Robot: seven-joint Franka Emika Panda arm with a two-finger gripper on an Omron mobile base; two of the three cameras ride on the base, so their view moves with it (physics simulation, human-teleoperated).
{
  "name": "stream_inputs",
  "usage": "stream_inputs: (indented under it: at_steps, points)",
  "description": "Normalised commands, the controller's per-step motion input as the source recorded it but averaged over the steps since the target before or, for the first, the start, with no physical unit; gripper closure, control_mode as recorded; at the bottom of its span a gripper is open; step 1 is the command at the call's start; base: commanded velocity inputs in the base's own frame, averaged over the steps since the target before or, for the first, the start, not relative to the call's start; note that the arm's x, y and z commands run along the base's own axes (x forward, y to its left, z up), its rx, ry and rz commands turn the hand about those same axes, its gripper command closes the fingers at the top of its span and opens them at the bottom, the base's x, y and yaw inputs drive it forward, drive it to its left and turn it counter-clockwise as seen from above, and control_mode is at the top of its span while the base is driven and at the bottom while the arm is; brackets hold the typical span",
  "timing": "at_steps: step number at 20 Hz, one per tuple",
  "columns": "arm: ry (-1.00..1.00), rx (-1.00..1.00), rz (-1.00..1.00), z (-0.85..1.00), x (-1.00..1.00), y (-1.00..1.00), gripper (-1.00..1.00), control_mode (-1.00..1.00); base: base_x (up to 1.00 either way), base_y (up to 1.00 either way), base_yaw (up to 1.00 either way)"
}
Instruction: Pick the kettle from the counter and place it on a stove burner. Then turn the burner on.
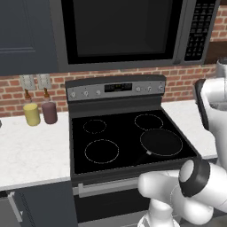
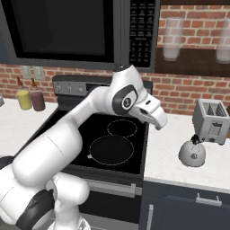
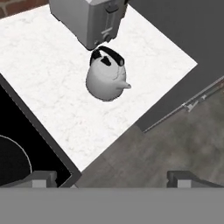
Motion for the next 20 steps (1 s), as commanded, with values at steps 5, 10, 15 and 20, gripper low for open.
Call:
stream_inputs:
  at_steps: [5, 10, 15, 20]
  points:
    - [0.01, 0.17, 0.0, 0.0, 0.0, -0.24, -1.0, -1.0, 0.0, 0.0, 0.0]
    - [0.0, 0.12, 0.0, -0.03, 0.07, -0.15, -1.0, -1.0, 0.0, 0.0, 0.0]
    - [0.0, 0.01, 0.01, -0.3, 0.22, -0.01, -1.0, -1.0, 0.0, 0.0, 0.0]
    - [0.0, 0.0, 0.07, -0.44, 0.26, -0.01, -1.0, -1.0, 0.0, 0.0, 0.0]
